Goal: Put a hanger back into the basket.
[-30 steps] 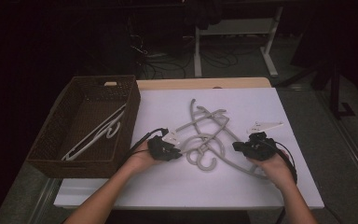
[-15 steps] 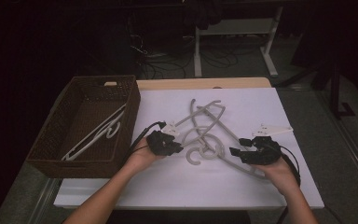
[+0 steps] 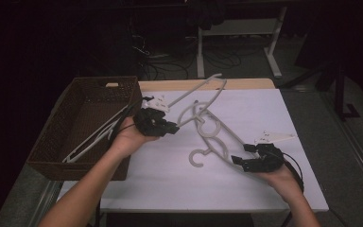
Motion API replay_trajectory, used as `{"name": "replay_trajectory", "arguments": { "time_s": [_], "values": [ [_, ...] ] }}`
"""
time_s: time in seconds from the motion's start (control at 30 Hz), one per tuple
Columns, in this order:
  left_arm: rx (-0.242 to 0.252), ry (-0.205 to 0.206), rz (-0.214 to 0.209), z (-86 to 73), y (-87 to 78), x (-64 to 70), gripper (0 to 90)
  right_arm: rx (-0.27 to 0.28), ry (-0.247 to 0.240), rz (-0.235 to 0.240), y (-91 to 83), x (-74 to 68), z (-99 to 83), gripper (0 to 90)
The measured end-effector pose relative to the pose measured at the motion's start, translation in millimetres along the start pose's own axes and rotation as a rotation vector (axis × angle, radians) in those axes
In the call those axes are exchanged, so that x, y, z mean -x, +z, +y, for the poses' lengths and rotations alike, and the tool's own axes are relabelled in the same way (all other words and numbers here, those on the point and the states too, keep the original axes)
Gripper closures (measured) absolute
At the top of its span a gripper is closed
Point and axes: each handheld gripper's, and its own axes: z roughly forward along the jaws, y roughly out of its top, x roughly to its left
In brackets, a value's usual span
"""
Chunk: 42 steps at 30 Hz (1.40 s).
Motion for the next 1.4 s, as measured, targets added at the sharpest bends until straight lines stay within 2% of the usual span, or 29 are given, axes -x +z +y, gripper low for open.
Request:
{"name": "replay_trajectory", "arguments": {
  "time_s": [0.17,0.33,0.47,0.67,0.83,1.13,1.23,1.4],
  "values": [
    [0.016,-0.005,0.031,-1.6,-40.3,-13.0,82.3,0.0,-0.004,-0.008,1.3,-0.3,1.0,25.0],
    [0.023,-0.018,0.068,-12.2,-73.5,-25.8,82.3,0.0,-0.002,-0.01,2.3,-0.3,1.5,24.8],
    [0.033,-0.041,0.093,-28.6,-94.4,-37.5,82.3,0.001,-0.003,-0.016,2.1,0.2,1.4,24.8],
    [0.03,-0.096,0.124,-62.8,-118.3,-55.6,82.3,0.004,0.005,-0.025,1.3,2.1,0.9,24.8],
    [0.034,-0.146,0.126,-96.2,-131.1,-69.4,82.3,0.002,0.003,-0.028,2.1,2.8,0.5,24.8],
    [0.019,-0.239,0.124,-156.0,-141.8,-92.8,82.2,-0.002,0.006,-0.033,2.8,3.5,0.3,24.8],
    [0.023,-0.265,0.106,-171.7,-141.1,-98.8,82.2,-0.004,0.006,-0.034,3.6,3.5,0.4,24.8],
    [-0.009,-0.293,0.094,-187.8,-133.2,-104.9,82.1,-0.007,0.004,-0.033,4.9,2.5,0.8,24.8]
  ]
}}
